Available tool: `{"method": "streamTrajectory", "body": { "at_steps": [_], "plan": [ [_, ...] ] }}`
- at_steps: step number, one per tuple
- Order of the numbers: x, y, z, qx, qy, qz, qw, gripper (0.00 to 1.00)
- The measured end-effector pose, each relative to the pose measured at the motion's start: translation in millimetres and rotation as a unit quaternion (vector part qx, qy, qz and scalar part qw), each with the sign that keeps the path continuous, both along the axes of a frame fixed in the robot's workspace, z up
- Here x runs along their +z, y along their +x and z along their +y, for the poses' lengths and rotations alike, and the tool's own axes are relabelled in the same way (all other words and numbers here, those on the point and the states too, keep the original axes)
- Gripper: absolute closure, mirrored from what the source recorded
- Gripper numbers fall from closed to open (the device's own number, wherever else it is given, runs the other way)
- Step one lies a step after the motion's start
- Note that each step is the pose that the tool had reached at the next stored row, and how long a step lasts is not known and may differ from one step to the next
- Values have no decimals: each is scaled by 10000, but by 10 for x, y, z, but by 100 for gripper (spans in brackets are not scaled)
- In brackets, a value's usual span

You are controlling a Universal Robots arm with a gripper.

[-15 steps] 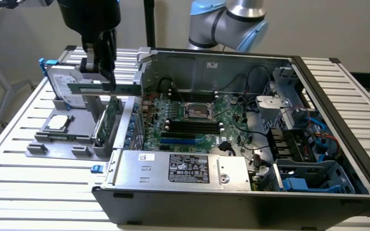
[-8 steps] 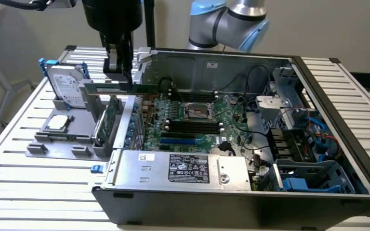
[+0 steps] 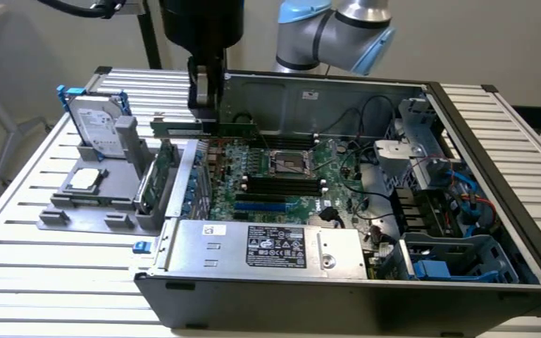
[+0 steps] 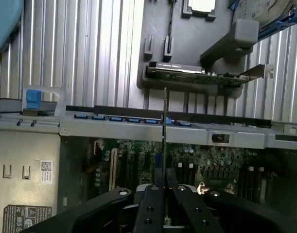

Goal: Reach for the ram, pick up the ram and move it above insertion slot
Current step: 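Pick up the ram and move it above insertion slot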

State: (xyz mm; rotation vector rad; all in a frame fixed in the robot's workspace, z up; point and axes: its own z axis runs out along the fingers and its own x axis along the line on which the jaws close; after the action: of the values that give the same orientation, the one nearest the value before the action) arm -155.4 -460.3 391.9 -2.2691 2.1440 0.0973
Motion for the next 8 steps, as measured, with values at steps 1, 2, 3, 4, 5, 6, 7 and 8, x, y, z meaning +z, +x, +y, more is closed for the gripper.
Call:
{"method": "streamTrajectory", "body": {
  "at_steps": [1, 2, 3, 4, 5, 6, 7, 8],
  "plan": [
    [0, 40, 0, 7, 0, 0, 10000, 87],
    [0, 78, 0, 13, 0, 1, 10000, 87],
    [0, 115, 0, 21, 0, 1, 10000, 87],
    [-1, 150, 0, 28, 0, 1, 10000, 87],
    [-3, 191, 0, 34, 0, 1, 10000, 87],
    [-4, 230, 0, 40, 0, 1, 10000, 87],
    [-5, 269, 0, 45, 0, 1, 10000, 87],
    [-6, 311, 0, 49, 0, 1, 10000, 87]
  ]
}}
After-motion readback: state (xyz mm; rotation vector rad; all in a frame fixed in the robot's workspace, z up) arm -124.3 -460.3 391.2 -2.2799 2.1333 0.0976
